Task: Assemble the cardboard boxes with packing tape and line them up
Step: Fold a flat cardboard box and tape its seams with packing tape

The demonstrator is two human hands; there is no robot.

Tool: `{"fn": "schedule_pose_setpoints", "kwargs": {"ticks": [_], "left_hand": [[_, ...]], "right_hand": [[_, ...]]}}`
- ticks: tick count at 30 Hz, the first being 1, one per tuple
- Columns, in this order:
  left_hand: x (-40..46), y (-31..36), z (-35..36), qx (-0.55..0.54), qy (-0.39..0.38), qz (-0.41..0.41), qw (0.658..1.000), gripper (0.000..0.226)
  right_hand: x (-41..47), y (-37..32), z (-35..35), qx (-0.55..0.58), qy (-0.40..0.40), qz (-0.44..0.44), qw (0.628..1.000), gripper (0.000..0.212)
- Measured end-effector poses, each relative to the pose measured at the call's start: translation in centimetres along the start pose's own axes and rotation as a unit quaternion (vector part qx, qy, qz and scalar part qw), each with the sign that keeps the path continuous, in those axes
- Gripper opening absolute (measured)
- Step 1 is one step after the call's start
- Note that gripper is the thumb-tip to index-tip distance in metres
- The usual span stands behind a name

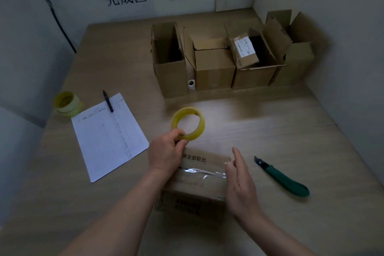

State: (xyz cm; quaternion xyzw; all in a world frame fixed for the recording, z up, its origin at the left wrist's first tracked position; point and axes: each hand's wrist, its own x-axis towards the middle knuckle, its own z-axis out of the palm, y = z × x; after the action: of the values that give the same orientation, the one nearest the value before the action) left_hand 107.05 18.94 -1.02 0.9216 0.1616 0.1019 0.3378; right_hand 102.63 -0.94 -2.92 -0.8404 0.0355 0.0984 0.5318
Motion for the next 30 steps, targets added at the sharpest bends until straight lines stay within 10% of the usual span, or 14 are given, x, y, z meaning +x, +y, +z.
{"fn": "schedule_pose_setpoints", "kwargs": {"ticks": [7, 14, 19, 30], "left_hand": [[0.2, -0.1, -0.6, -0.029, 0.017, -0.101, 0.994, 0.009], [-2.6, -0.6, 0.4, -0.223, 0.047, -0.240, 0.944, 0.014], [-5.1, 0.9, 2.1, -0.307, 0.117, -0.264, 0.907, 0.022], [-7.3, 4.3, 0.5, -0.309, 0.189, -0.266, 0.893, 0.022]], "right_hand": [[0.6, 0.9, 1.9, 0.013, 0.012, -0.086, 0.996, 0.040], [11.3, -3.0, -4.0, -0.381, 0.028, -0.112, 0.917, 0.058], [8.9, -5.3, -2.2, -0.219, 0.029, 0.003, 0.975, 0.071], [10.4, -2.5, -1.2, -0.185, -0.142, -0.173, 0.957, 0.039]]}}
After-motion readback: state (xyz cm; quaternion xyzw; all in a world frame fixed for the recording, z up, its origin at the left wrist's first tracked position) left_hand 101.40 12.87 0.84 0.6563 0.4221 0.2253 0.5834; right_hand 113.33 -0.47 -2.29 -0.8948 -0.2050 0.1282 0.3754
